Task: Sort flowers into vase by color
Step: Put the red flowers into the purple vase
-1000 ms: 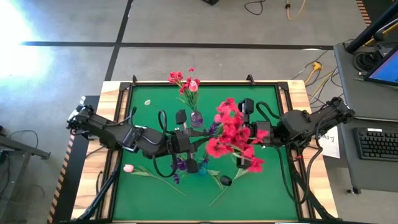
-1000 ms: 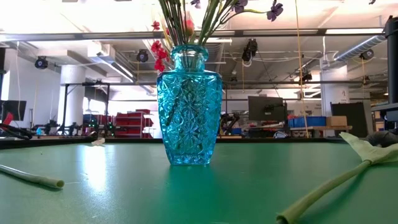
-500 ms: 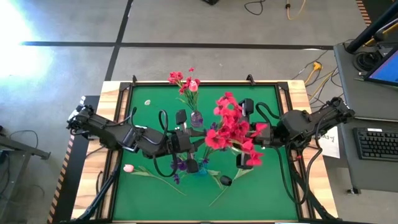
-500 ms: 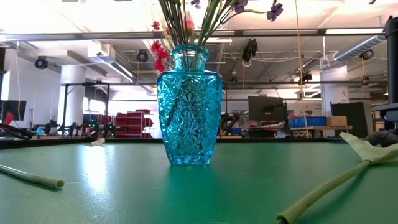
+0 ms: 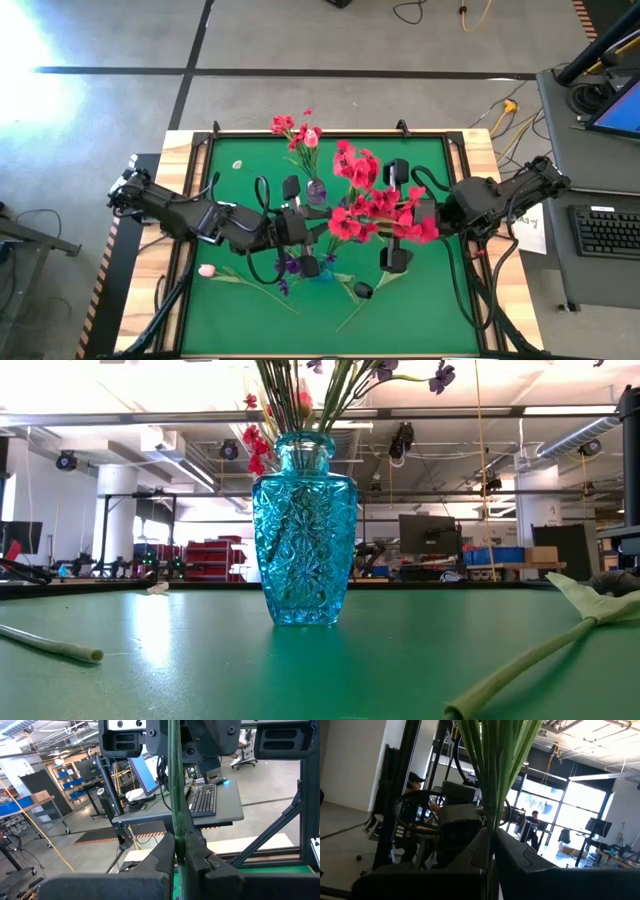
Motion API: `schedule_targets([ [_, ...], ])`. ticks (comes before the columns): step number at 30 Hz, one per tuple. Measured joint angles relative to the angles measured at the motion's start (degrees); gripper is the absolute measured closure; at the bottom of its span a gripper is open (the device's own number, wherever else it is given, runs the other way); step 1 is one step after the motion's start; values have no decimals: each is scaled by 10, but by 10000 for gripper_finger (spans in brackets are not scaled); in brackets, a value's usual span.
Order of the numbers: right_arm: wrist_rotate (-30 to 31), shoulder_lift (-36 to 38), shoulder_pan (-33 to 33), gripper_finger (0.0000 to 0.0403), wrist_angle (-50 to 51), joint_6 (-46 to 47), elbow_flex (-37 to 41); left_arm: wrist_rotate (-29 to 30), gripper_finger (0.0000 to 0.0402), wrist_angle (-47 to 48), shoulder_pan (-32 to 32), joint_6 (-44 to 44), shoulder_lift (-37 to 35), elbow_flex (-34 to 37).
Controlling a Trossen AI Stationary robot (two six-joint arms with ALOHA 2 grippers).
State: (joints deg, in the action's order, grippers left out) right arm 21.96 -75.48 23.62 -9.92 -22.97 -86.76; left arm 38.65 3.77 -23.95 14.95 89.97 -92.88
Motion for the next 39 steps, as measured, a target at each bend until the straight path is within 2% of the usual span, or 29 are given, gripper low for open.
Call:
schedule_targets([
  [4, 1, 0, 0, 390, -2, 0, 0, -1, 374, -2, 0, 10, 0, 0],
  [11, 1, 11, -5, 390, -20, -7, 0, -1, 282, 11, -2, 27, 0, -21],
  [18, 2, 40, -53, 390, -22, -25, 4, -1, 226, 150, -5, 3, 0, -87],
  [24, 0, 78, -129, 390, -5, -7, 47, -1, 223, 222, -8, -20, -6, -105],
  [29, -60, 120, -210, 391, -31, 36, 116, -2, 231, 234, -14, -20, -27, -92],
  [34, -102, 157, -282, 391, -82, 73, 199, -1, 239, 227, -22, -28, -59, -53],
  [39, -119, 185, -334, 391, -167, 86, 288, -1, 243, 195, -24, -44, -108, 18],
])
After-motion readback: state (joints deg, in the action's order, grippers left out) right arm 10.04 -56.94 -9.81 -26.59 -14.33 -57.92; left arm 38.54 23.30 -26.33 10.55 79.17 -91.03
